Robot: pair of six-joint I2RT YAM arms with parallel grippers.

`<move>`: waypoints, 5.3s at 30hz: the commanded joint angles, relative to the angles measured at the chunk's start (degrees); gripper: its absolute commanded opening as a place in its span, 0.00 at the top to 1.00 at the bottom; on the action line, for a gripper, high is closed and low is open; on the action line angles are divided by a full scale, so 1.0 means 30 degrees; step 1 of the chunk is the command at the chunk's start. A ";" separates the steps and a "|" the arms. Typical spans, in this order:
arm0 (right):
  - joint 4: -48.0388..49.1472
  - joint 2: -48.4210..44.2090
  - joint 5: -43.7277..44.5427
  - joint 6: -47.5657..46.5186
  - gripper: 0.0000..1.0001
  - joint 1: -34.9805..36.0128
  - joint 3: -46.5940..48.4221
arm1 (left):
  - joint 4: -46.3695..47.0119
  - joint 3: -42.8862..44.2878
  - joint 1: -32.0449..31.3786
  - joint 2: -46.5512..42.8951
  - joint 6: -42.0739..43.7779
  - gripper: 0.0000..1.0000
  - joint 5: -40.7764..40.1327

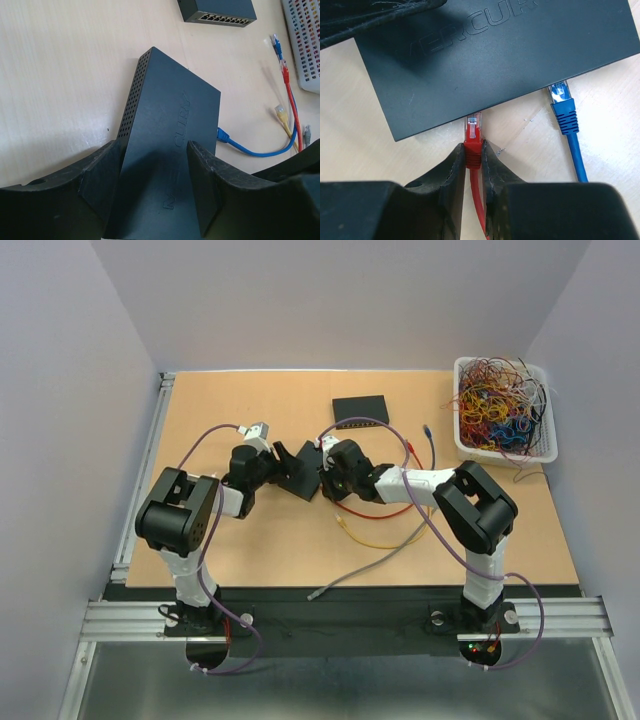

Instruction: Insert the plug into the switch port

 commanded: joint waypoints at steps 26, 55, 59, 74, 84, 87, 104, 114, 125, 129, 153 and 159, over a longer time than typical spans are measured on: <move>0.0666 -0.0131 -0.1345 -0.4268 1.00 0.0344 0.1584 | 0.0033 0.1743 -0.0554 0.1428 0.2032 0.35 0.1647; 0.0724 0.1158 0.2286 -0.1515 0.99 0.0344 0.3840 | 0.0209 0.0571 -0.1783 0.1575 0.0919 0.37 0.1061; 0.0783 0.1304 0.2376 -0.1251 1.00 0.0344 0.4015 | 0.0297 0.0278 -0.2164 0.1809 0.0568 0.37 0.0914; 0.7666 0.1829 -0.1950 0.0244 1.00 0.0344 0.4950 | 0.2641 -0.1041 -0.4859 0.3011 -0.1220 0.37 0.0622; 0.7139 0.2477 -0.6852 -0.0723 1.00 0.0460 0.7939 | 0.2114 -0.0601 -0.5797 0.2923 -0.0694 0.37 0.0065; 0.6210 0.2680 -0.7086 -0.1802 1.00 0.0432 0.9456 | 0.1939 -0.0514 -0.6061 0.2865 -0.0400 0.37 0.0036; 0.3155 0.2594 -0.9398 -0.3916 1.00 0.1046 1.2131 | -0.0669 0.0835 -0.6735 0.3831 0.0830 0.38 -0.1635; 1.0768 0.0778 -0.9402 -0.0930 1.00 0.1076 0.8090 | -0.0553 0.0952 -0.7204 0.4358 0.1036 0.37 -0.0932; 1.8416 -0.0657 -0.6271 0.1766 1.00 0.1047 0.3697 | 0.0004 0.0600 -0.7292 0.3714 0.0626 0.37 -0.0053; 1.9912 -0.1302 -0.5944 0.2263 0.96 0.1076 0.2698 | 0.0004 0.0600 -0.7263 0.3860 0.0450 0.37 -0.0168; 1.1467 -1.2574 0.4726 0.0360 0.38 0.1047 -0.7908 | -0.5883 0.1480 -0.3515 -0.0033 0.1034 0.36 -0.3802; 0.3109 -1.1972 0.9288 0.1326 0.34 0.0901 -0.5890 | -0.6323 0.1070 -0.2986 -0.1089 0.1065 0.35 -0.3890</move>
